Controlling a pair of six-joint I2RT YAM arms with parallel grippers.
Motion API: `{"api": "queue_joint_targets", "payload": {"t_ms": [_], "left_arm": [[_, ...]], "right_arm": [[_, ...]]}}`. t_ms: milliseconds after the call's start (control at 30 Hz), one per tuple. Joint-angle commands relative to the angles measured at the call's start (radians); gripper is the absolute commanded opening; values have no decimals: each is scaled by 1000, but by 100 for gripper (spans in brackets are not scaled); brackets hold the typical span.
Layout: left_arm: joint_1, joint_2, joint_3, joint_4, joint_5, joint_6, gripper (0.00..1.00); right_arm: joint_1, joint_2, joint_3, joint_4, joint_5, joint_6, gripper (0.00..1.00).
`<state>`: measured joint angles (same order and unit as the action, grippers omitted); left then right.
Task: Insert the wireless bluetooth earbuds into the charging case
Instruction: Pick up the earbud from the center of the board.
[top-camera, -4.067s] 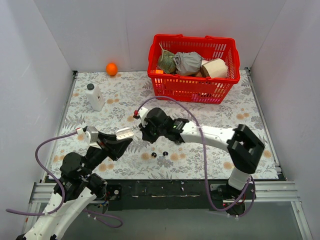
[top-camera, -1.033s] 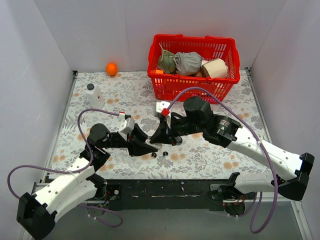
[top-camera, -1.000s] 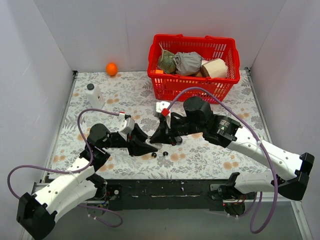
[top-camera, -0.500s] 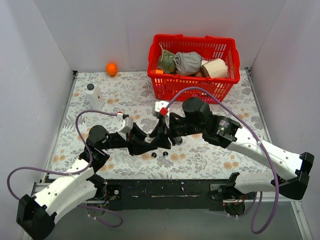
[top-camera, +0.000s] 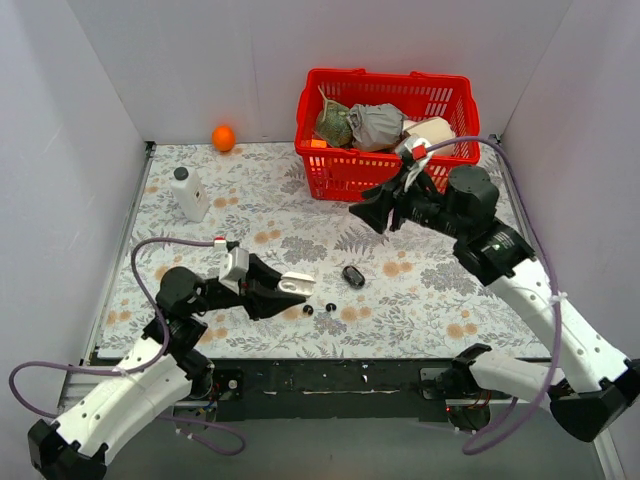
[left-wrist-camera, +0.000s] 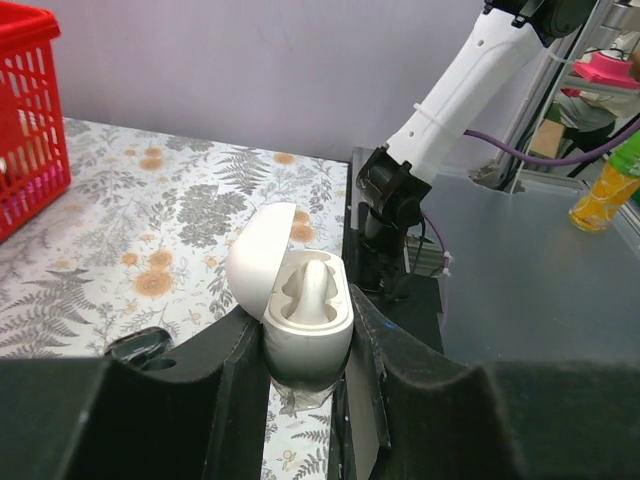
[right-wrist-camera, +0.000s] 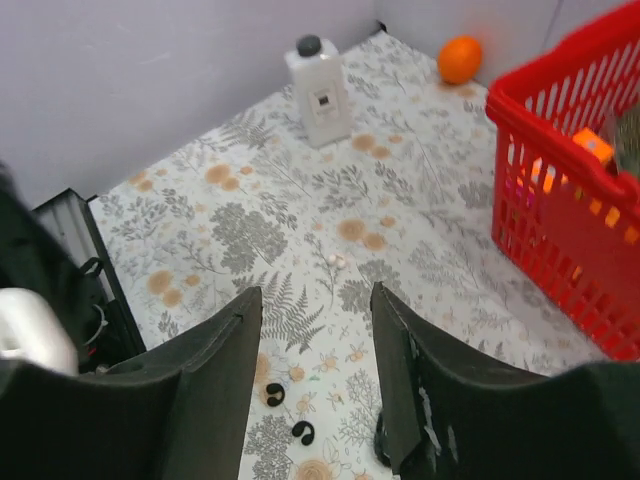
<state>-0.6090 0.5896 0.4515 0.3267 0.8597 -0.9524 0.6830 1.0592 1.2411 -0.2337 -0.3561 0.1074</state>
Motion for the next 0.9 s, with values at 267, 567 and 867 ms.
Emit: {"api": "queue_joint_targets", "payload": {"t_ms": [267, 567, 867], "left_arm": [[-2, -304, 6, -321, -241, 70, 0], [-2, -370, 21, -406, -297, 67, 0], [-3, -404, 12, -446, -320, 66, 0]], "right_arm": [[39, 491, -125, 284, 14, 131, 50], [99, 925, 273, 171, 38, 55, 46], [113, 1182, 558, 10, 120, -52, 54]]}}
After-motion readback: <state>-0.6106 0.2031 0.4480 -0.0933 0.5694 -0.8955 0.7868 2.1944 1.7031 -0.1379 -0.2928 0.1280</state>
